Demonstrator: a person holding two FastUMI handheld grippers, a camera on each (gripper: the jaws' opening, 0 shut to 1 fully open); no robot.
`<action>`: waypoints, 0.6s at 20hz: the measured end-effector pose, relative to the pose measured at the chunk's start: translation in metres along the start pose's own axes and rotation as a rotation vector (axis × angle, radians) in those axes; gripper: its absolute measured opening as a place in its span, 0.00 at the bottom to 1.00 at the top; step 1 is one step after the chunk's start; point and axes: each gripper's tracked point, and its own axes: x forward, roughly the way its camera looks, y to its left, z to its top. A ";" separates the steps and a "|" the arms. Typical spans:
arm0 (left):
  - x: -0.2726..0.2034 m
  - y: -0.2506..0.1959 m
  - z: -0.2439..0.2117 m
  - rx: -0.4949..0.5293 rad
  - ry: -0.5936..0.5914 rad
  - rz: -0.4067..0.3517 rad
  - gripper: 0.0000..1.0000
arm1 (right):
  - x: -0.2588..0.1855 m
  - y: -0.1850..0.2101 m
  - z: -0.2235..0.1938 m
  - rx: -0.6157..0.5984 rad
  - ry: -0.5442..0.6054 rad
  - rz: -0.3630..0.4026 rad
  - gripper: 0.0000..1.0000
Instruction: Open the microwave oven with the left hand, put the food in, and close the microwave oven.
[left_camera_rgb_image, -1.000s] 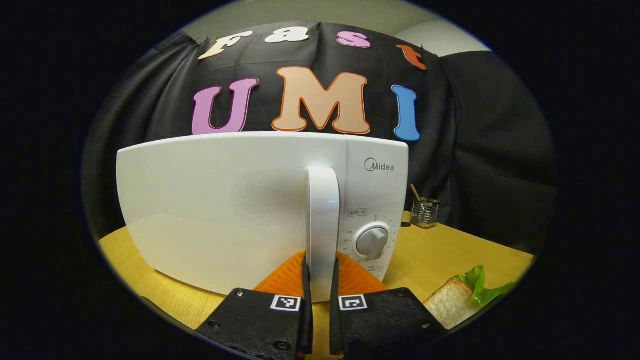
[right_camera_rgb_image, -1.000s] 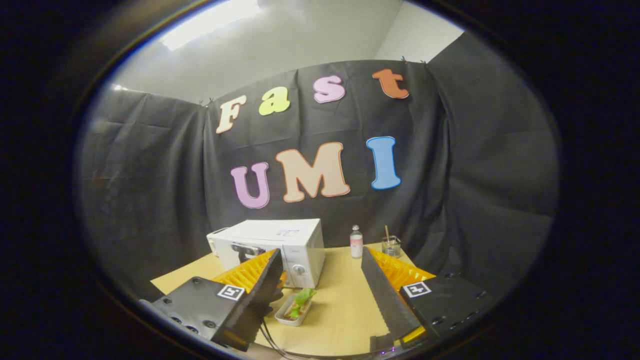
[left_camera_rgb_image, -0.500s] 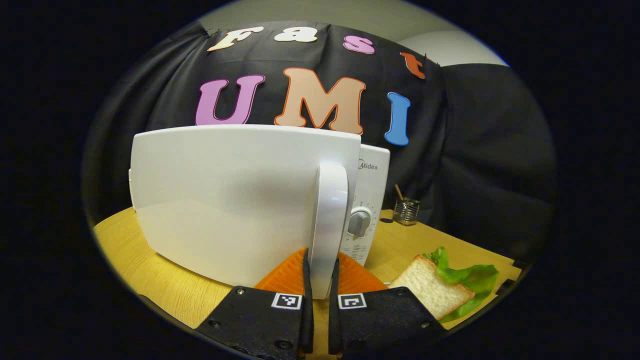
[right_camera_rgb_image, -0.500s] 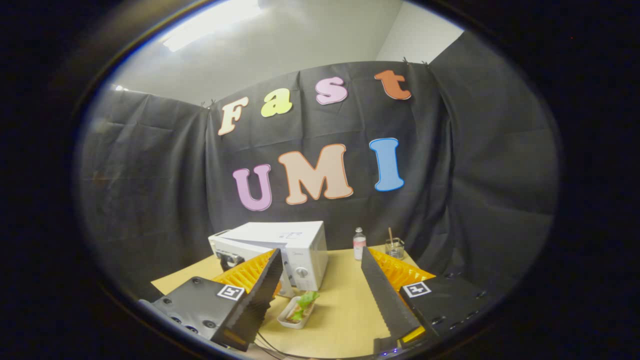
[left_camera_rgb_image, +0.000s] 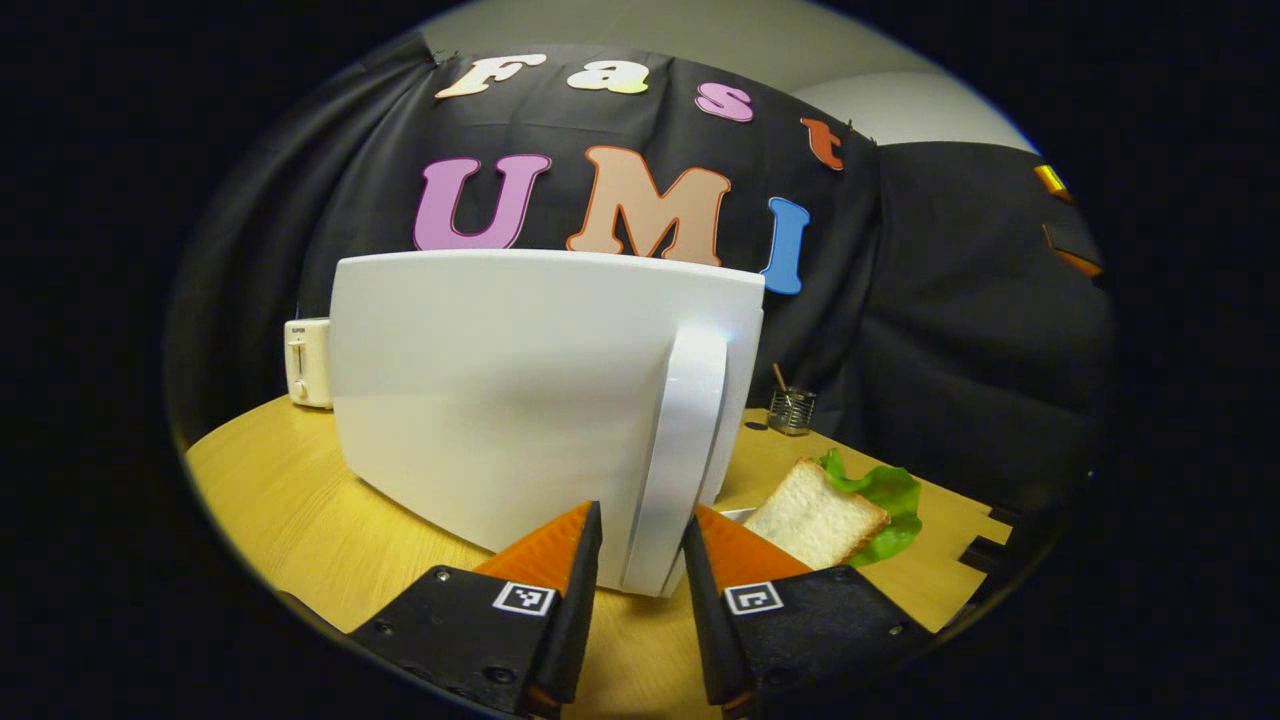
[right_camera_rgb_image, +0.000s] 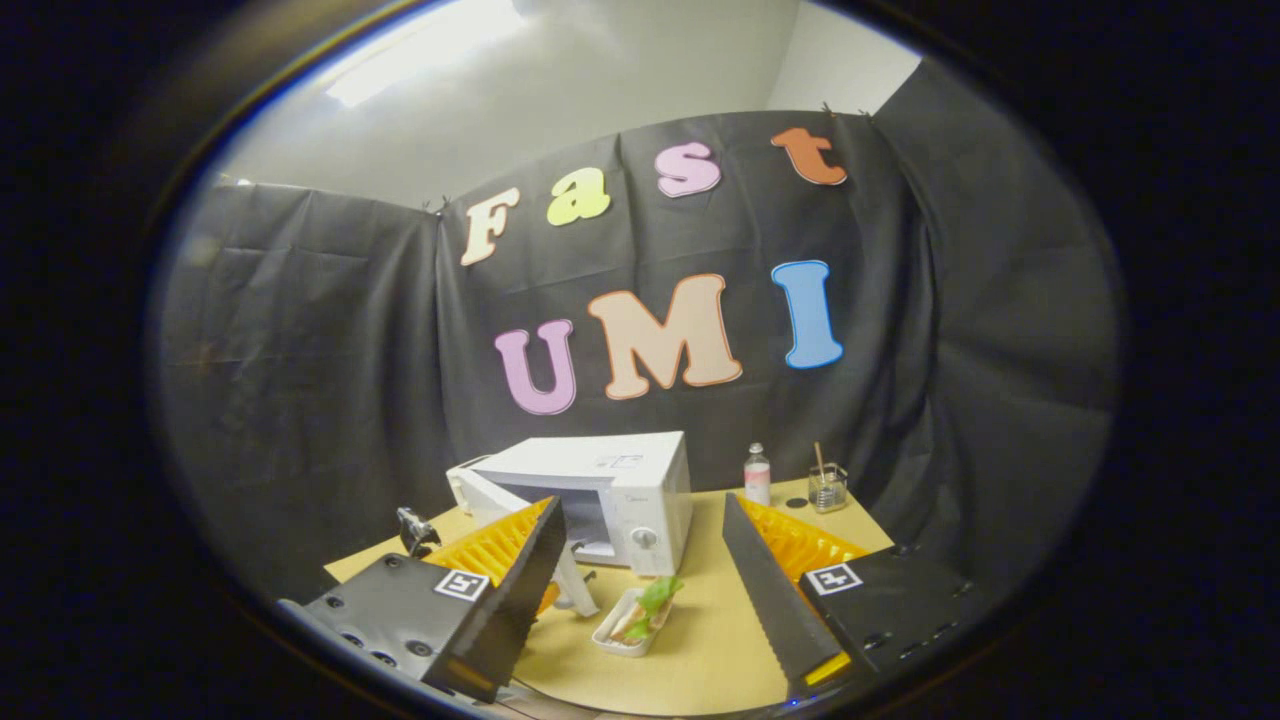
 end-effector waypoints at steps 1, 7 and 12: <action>-0.007 0.005 -0.001 0.003 0.000 0.010 0.53 | 0.000 0.003 -0.002 -0.005 0.003 0.005 0.98; -0.039 0.030 0.000 0.006 -0.033 0.060 0.87 | 0.001 0.042 -0.017 0.034 0.016 0.092 0.98; -0.065 0.052 0.006 0.066 -0.037 0.112 0.99 | 0.009 0.072 -0.034 0.067 0.053 0.167 0.93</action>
